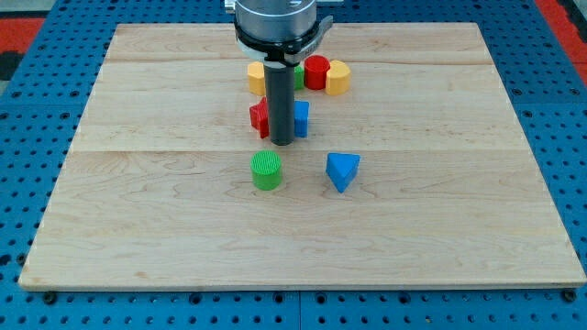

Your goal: Push the red star below into the green star

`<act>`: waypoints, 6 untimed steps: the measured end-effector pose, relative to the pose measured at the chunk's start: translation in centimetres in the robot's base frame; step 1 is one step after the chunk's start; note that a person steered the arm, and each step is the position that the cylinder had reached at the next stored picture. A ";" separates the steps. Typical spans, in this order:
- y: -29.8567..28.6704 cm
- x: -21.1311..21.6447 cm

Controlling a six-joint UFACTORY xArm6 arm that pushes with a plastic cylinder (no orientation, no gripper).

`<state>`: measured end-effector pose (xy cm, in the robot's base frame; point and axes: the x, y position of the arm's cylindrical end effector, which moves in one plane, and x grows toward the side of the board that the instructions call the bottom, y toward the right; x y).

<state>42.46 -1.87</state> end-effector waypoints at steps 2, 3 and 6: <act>-1.7 2.1; -4.8 2.0; -1.7 -0.2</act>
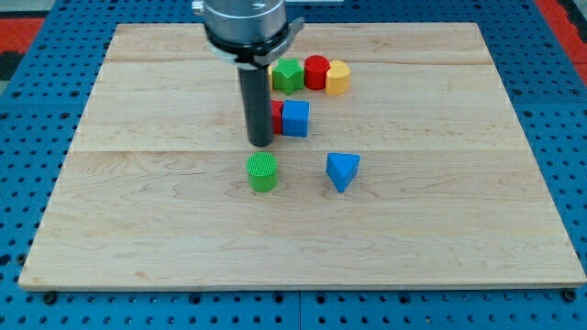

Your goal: Push the red star below into the green star

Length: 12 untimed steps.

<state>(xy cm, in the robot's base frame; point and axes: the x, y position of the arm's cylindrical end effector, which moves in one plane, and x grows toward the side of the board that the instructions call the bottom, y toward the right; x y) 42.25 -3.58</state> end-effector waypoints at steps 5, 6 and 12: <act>-4.8 -2.0; -2.7 -2.7; -2.7 -5.0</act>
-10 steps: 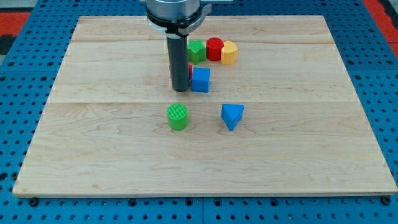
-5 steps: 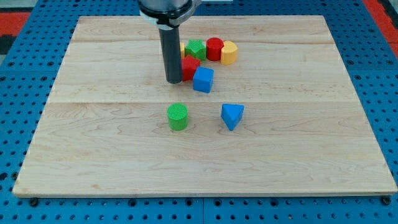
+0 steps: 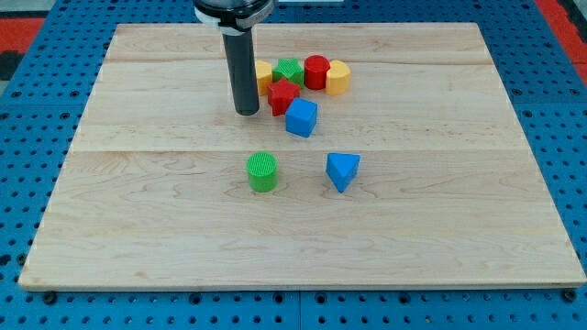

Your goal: Push the red star below into the green star

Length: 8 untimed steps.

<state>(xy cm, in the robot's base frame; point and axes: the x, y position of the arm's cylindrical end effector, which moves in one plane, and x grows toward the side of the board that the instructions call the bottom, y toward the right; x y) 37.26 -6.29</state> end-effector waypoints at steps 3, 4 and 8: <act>1.6 0.0; 1.9 0.0; 1.4 3.8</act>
